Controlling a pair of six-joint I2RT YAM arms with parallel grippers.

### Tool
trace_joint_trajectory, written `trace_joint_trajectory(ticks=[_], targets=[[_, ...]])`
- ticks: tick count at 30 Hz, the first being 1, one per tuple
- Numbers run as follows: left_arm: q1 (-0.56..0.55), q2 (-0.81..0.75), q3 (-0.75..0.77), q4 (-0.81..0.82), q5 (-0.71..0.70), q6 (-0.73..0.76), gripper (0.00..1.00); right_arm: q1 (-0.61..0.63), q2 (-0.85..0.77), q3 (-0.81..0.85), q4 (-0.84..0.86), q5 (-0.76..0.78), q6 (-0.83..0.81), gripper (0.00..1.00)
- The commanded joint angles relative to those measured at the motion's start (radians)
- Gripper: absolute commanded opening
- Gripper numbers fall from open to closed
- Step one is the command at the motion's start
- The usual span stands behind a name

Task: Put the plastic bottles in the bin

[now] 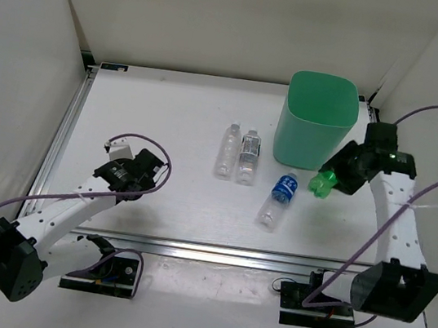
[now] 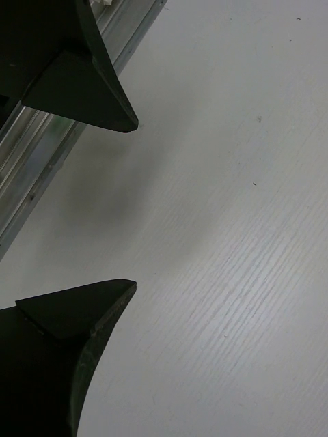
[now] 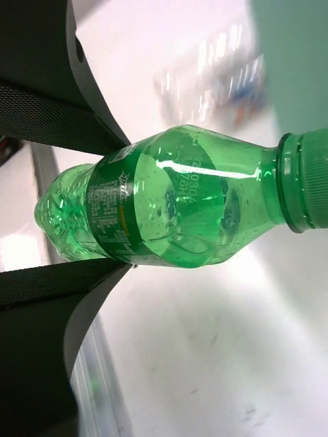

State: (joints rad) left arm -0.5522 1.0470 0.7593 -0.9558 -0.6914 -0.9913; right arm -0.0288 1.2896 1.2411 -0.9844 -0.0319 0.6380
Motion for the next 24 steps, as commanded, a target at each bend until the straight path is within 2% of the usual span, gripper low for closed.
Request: trace_joint_trajectory(ticks=[1,5,7,8,9,11,13,14,16,17,18,19,21,24], targets=[[-0.003,0.037,0.057,0.032,-0.016,0.006,1.00,-0.003,-0.055,0.219,-0.115,-0.039,0.046,0.33],[-0.003,0.077,0.083,0.032,-0.016,0.017,1.00,-0.003,-0.001,0.499,-0.115,-0.080,0.046,0.33],[-0.003,0.091,0.103,0.042,-0.016,0.028,1.00,-0.003,0.111,0.636,-0.115,-0.106,0.022,0.33],[-0.003,0.103,0.103,0.042,-0.016,0.028,1.00,-0.003,0.155,0.772,-0.125,-0.138,0.022,0.33],[-0.003,0.113,0.103,0.042,-0.016,0.028,1.00,-0.003,0.251,0.838,-0.134,-0.138,0.011,0.33],[-0.003,0.125,0.127,0.051,-0.007,0.037,1.00,-0.003,0.336,0.950,-0.143,-0.163,0.011,0.33],[-0.003,0.125,0.146,0.051,-0.007,0.037,1.00,-0.014,0.433,1.058,-0.134,-0.225,0.028,0.42],[-0.003,0.134,0.164,0.051,-0.007,0.037,1.00,-0.032,0.456,1.070,-0.119,-0.268,0.028,0.43],[-0.003,0.134,0.181,0.051,0.003,0.051,1.00,-0.045,0.485,1.071,-0.096,-0.305,0.055,0.53],[-0.003,0.134,0.195,0.051,0.003,0.051,1.00,-0.054,0.485,1.052,-0.096,-0.328,0.055,0.61],[-0.003,0.134,0.195,0.051,0.003,0.051,1.00,-0.054,0.485,1.039,-0.096,-0.339,0.055,0.75],[-0.003,0.134,0.204,0.051,0.003,0.051,1.00,-0.054,0.473,1.019,-0.096,-0.321,0.034,0.81],[-0.003,0.134,0.213,0.051,-0.008,0.051,1.00,-0.054,0.403,0.933,-0.083,-0.283,0.014,1.00],[-0.003,0.134,0.213,0.042,-0.008,0.051,1.00,-0.054,0.259,0.756,0.030,-0.253,-0.038,1.00]])
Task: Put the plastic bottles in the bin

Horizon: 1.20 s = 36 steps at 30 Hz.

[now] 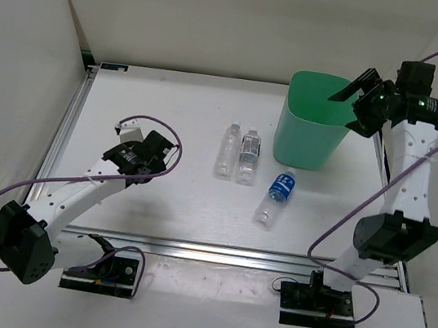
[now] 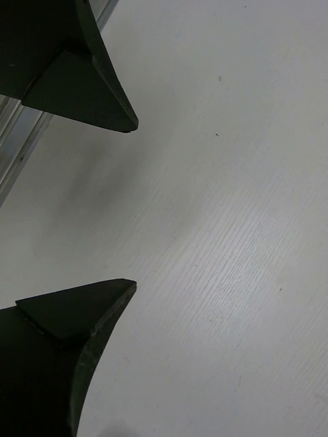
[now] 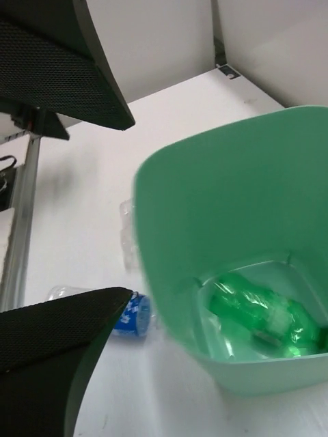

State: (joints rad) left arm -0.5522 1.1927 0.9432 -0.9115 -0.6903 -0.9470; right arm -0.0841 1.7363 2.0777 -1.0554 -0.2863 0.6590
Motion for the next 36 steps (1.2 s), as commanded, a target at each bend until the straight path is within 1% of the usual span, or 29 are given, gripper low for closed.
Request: trace_joint_trajectory(ticks=[1,3,5,6,7,8,9,10,11,13,16,18,21,22,33,36], targets=[[-0.003,-0.012,0.029,-0.003,-0.009,-0.002,1.00,0.001,-0.234,-0.105,0.101,0.001,-0.068,1.00],[-0.003,-0.002,0.017,-0.003,-0.009,-0.003,1.00,0.001,-0.259,-0.117,0.075,0.013,-0.079,1.00],[-0.003,-0.002,0.008,-0.003,-0.009,-0.003,1.00,0.039,-0.326,-0.212,0.060,0.022,-0.079,1.00],[-0.003,-0.002,0.008,-0.003,-0.009,-0.003,1.00,0.058,-0.351,-0.266,0.060,0.022,-0.088,1.00],[-0.003,0.007,0.008,-0.003,-0.009,-0.003,1.00,0.102,-0.407,-0.383,0.072,0.036,-0.088,1.00],[-0.003,0.007,0.008,-0.003,-0.009,-0.003,1.00,0.147,-0.438,-0.451,0.093,0.036,-0.088,1.00],[-0.003,0.007,0.008,-0.003,-0.009,-0.003,1.00,0.147,-0.467,-0.517,0.106,0.051,-0.088,1.00],[-0.003,0.018,0.008,-0.003,-0.009,-0.003,1.00,0.194,-0.521,-0.580,0.133,0.065,-0.078,1.00],[-0.003,0.027,0.008,-0.003,0.000,-0.003,1.00,0.214,-0.540,-0.687,0.133,0.088,-0.078,1.00],[-0.003,0.036,0.020,-0.003,0.009,-0.003,1.00,0.254,-0.563,-0.773,0.146,0.107,-0.078,1.00],[-0.003,0.056,0.031,-0.003,0.009,0.007,1.00,0.265,-0.563,-0.899,0.182,0.104,-0.078,1.00],[-0.003,0.056,0.031,-0.003,0.009,0.007,1.00,0.265,-0.540,-0.955,0.216,0.072,-0.087,1.00],[-0.003,0.065,0.031,-0.021,0.018,0.007,1.00,0.274,-0.468,-1.018,0.262,0.062,-0.087,1.00],[-0.003,0.065,0.031,-0.030,0.018,0.007,1.00,0.274,-0.468,-1.042,0.297,0.073,-0.087,1.00],[-0.003,0.047,0.002,-0.082,0.028,-0.003,1.00,0.293,-0.405,-1.197,0.485,0.072,-0.087,1.00],[-0.003,0.047,-0.007,-0.093,0.037,0.007,1.00,0.293,-0.370,-1.211,0.524,0.072,-0.087,1.00]])
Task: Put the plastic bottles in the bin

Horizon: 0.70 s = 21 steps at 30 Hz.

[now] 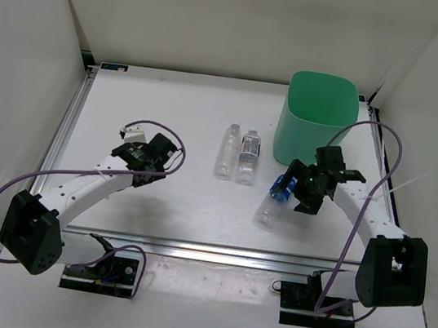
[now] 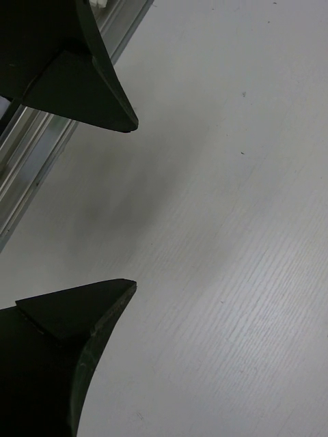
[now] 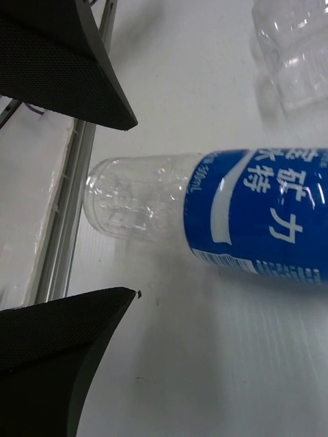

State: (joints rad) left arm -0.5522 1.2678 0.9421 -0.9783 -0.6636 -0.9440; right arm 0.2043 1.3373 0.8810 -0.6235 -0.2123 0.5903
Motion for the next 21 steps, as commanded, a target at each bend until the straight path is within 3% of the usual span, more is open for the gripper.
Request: trace_joint_trajectory(ticks=[1,6,13,19,21], targets=[[-0.003,-0.028,-0.006,-0.026,0.010,0.004,1.00,0.004,0.040,-0.014,0.103,-0.002,-0.008,1.00],[-0.003,-0.038,-0.006,-0.036,0.010,0.014,1.00,0.014,0.121,-0.011,0.148,-0.013,0.011,0.95],[-0.003,-0.038,-0.016,-0.046,0.001,0.033,1.00,0.023,0.189,-0.002,0.157,-0.033,0.032,0.72],[-0.003,-0.038,-0.025,-0.046,-0.008,0.033,1.00,0.023,0.102,-0.011,0.006,-0.038,0.054,0.56],[-0.003,-0.038,-0.025,-0.046,-0.008,0.033,1.00,0.023,0.041,-0.011,-0.039,-0.038,0.068,0.55]])
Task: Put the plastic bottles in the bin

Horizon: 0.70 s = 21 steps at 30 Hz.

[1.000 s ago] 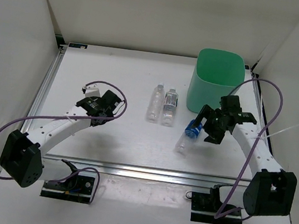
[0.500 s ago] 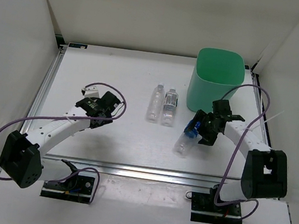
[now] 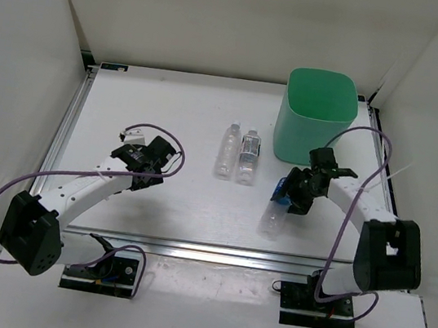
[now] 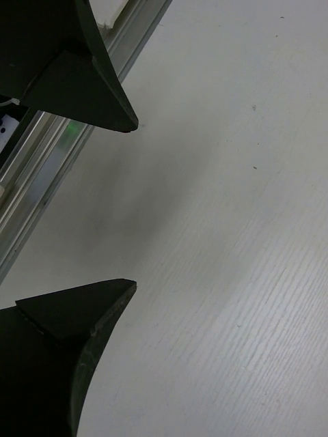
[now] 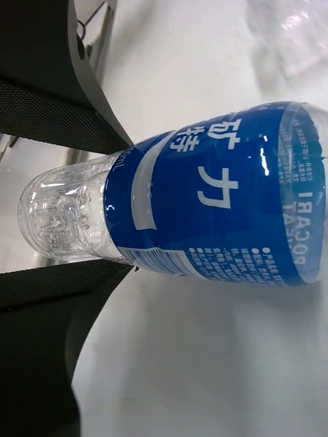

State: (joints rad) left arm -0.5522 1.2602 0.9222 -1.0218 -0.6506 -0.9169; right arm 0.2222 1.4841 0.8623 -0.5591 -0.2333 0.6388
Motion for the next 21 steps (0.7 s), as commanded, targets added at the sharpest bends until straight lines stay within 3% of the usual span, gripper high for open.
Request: trace_joint_trajectory(ticks=[1,6,11,16,17,21], targets=[[-0.003,-0.030,-0.005,0.009,-0.021,0.006,1.00,0.014,-0.178,0.018,-0.126,-0.026,0.019,0.53],[-0.003,-0.010,-0.005,0.019,-0.021,0.006,1.00,0.014,-0.404,0.159,-0.335,0.011,0.029,0.50],[-0.003,0.024,0.015,0.049,-0.012,0.006,1.00,0.014,-0.440,0.482,-0.413,0.127,0.041,0.49],[-0.003,0.045,0.052,0.094,0.034,0.062,1.00,-0.024,-0.153,0.930,-0.443,0.222,-0.005,0.49],[-0.003,0.057,0.061,0.103,0.055,0.075,1.00,-0.050,-0.101,1.075,-0.443,0.198,-0.005,0.49],[-0.003,0.106,0.136,0.137,0.091,0.148,1.00,-0.104,0.163,1.372,-0.453,0.146,0.004,0.55]])
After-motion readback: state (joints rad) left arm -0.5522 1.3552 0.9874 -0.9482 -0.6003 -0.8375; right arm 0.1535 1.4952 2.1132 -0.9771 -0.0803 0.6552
